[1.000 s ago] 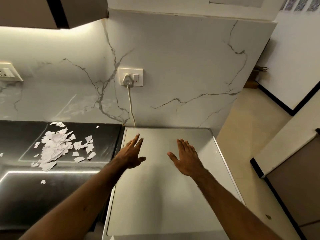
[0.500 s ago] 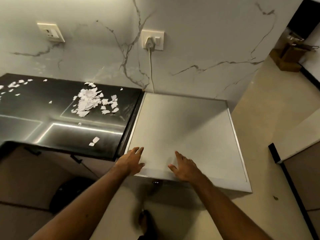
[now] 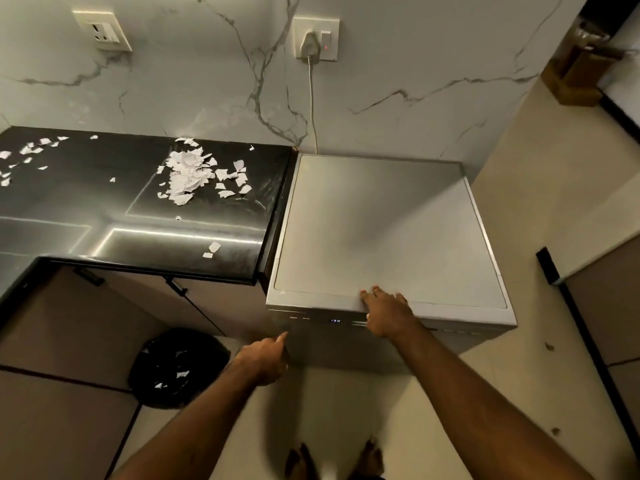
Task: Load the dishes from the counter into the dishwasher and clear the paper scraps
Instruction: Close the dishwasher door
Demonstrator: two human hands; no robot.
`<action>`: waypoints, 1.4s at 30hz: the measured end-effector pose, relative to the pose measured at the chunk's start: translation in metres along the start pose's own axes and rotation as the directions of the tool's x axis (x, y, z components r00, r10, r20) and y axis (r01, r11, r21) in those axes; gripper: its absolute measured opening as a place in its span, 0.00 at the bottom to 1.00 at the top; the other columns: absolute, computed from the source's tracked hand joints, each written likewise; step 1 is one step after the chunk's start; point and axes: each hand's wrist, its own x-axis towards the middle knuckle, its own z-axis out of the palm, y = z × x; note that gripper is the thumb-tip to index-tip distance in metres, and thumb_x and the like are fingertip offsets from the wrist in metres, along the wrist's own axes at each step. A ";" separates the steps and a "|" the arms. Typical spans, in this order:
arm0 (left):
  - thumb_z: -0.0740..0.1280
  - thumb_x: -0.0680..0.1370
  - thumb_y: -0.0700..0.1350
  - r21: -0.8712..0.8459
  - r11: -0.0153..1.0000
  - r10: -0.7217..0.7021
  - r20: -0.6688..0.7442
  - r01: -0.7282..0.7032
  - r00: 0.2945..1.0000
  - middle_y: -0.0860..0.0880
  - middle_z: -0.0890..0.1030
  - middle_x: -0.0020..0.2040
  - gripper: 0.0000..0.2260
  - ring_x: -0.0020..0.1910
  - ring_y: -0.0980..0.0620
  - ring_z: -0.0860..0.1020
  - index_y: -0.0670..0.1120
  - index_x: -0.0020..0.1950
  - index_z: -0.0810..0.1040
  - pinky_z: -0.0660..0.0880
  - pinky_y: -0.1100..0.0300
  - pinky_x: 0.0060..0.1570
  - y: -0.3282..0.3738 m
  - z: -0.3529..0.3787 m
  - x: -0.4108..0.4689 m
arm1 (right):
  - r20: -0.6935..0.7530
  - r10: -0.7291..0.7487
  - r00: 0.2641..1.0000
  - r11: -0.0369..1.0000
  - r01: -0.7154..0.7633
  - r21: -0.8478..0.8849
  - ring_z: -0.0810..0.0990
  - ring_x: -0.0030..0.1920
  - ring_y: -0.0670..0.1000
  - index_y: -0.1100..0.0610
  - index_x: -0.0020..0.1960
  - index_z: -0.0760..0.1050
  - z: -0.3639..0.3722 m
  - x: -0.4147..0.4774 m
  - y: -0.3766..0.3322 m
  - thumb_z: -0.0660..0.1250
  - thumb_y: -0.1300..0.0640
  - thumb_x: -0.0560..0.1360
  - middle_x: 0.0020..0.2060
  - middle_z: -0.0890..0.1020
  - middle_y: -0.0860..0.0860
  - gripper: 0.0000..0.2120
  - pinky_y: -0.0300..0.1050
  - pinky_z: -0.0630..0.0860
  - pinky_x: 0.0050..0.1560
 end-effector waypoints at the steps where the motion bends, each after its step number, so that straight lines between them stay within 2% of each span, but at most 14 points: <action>1: 0.61 0.79 0.56 0.000 1.000 0.002 -0.002 -0.002 1.000 0.46 0.72 0.74 0.37 0.69 0.42 0.75 0.56 0.83 0.45 0.74 0.45 0.66 0.000 0.002 0.002 | -0.009 0.013 1.000 1.000 -0.014 -0.005 0.58 0.81 0.54 0.49 0.83 0.54 0.002 -0.001 -0.002 0.65 0.53 0.80 0.83 0.55 0.56 0.35 0.57 0.51 0.80; 4: 0.62 0.80 0.56 0.018 1.000 0.013 0.004 -0.013 1.000 0.45 0.73 0.73 0.39 0.68 0.42 0.75 0.57 0.83 0.39 0.74 0.45 0.65 0.002 0.003 0.007 | -0.011 0.039 0.999 0.999 -0.039 -0.007 0.58 0.81 0.54 0.49 0.84 0.52 0.005 -0.006 -0.004 0.64 0.56 0.79 0.83 0.53 0.55 0.37 0.56 0.50 0.81; 7: 0.63 0.81 0.56 0.029 1.000 0.004 0.018 -0.005 1.000 0.44 0.74 0.72 0.40 0.68 0.42 0.76 0.55 0.83 0.38 0.74 0.45 0.64 0.008 -0.001 0.009 | -0.015 0.060 0.998 0.998 -0.060 0.000 0.56 0.82 0.53 0.49 0.84 0.51 0.004 -0.007 -0.007 0.63 0.58 0.78 0.84 0.52 0.55 0.38 0.56 0.49 0.82; 12: 0.64 0.81 0.55 0.009 1.000 0.011 0.016 -0.011 1.000 0.44 0.75 0.70 0.40 0.66 0.43 0.77 0.53 0.84 0.42 0.75 0.45 0.63 0.007 -0.001 0.020 | 0.014 0.068 0.998 0.998 -0.068 0.005 0.54 0.82 0.53 0.48 0.84 0.50 -0.002 -0.007 -0.006 0.63 0.57 0.80 0.84 0.51 0.54 0.37 0.54 0.48 0.82; 18: 0.64 0.81 0.57 0.033 0.997 0.069 -0.079 -0.067 0.995 0.45 0.73 0.72 0.36 0.69 0.43 0.75 0.51 0.83 0.49 0.75 0.44 0.64 0.010 -0.014 0.024 | 0.009 0.074 0.997 0.997 -0.074 -0.006 0.55 0.82 0.53 0.48 0.84 0.49 -0.004 -0.005 -0.009 0.64 0.55 0.81 0.84 0.51 0.54 0.37 0.54 0.47 0.81; 25: 0.64 0.80 0.54 0.085 0.996 0.016 0.014 -0.017 1.000 0.46 0.78 0.64 0.27 0.61 0.45 0.79 0.51 0.78 0.63 0.77 0.47 0.60 0.002 -0.008 0.036 | -0.022 0.081 0.996 0.996 -0.081 0.033 0.54 0.83 0.54 0.48 0.84 0.48 0.002 -0.009 -0.008 0.65 0.56 0.81 0.84 0.50 0.54 0.39 0.54 0.49 0.82; 27: 0.65 0.80 0.53 0.078 0.997 0.021 0.032 -0.023 0.999 0.45 0.78 0.66 0.25 0.63 0.44 0.78 0.50 0.75 0.66 0.76 0.46 0.61 0.007 -0.009 0.040 | -0.024 0.074 0.997 0.997 -0.073 0.040 0.53 0.83 0.54 0.48 0.84 0.48 0.005 -0.010 -0.007 0.65 0.57 0.80 0.84 0.50 0.54 0.39 0.53 0.49 0.82; 30: 0.65 0.80 0.54 0.079 0.996 0.026 0.038 -0.029 0.999 0.45 0.77 0.67 0.22 0.65 0.43 0.77 0.49 0.73 0.69 0.75 0.45 0.63 0.014 -0.010 0.044 | -0.019 0.073 0.997 0.996 -0.071 0.059 0.52 0.83 0.54 0.47 0.85 0.48 0.005 -0.010 -0.006 0.66 0.57 0.80 0.84 0.49 0.54 0.40 0.52 0.48 0.82; 33: 0.64 0.81 0.54 0.092 0.995 0.026 0.026 -0.028 0.999 0.45 0.77 0.66 0.21 0.64 0.44 0.78 0.48 0.72 0.70 0.75 0.47 0.61 0.019 -0.009 0.049 | -0.016 0.077 0.997 0.994 -0.076 0.078 0.52 0.83 0.53 0.47 0.85 0.48 0.004 -0.008 -0.005 0.66 0.58 0.80 0.84 0.48 0.53 0.40 0.51 0.48 0.82; 42: 0.62 0.82 0.54 0.110 0.993 0.050 -0.073 -0.042 0.996 0.46 0.76 0.68 0.18 0.66 0.44 0.77 0.48 0.70 0.71 0.73 0.48 0.61 0.017 -0.017 0.048 | -0.022 0.081 0.997 0.992 -0.078 0.102 0.52 0.83 0.54 0.47 0.85 0.48 0.001 -0.009 -0.006 0.66 0.59 0.80 0.84 0.48 0.53 0.40 0.49 0.47 0.81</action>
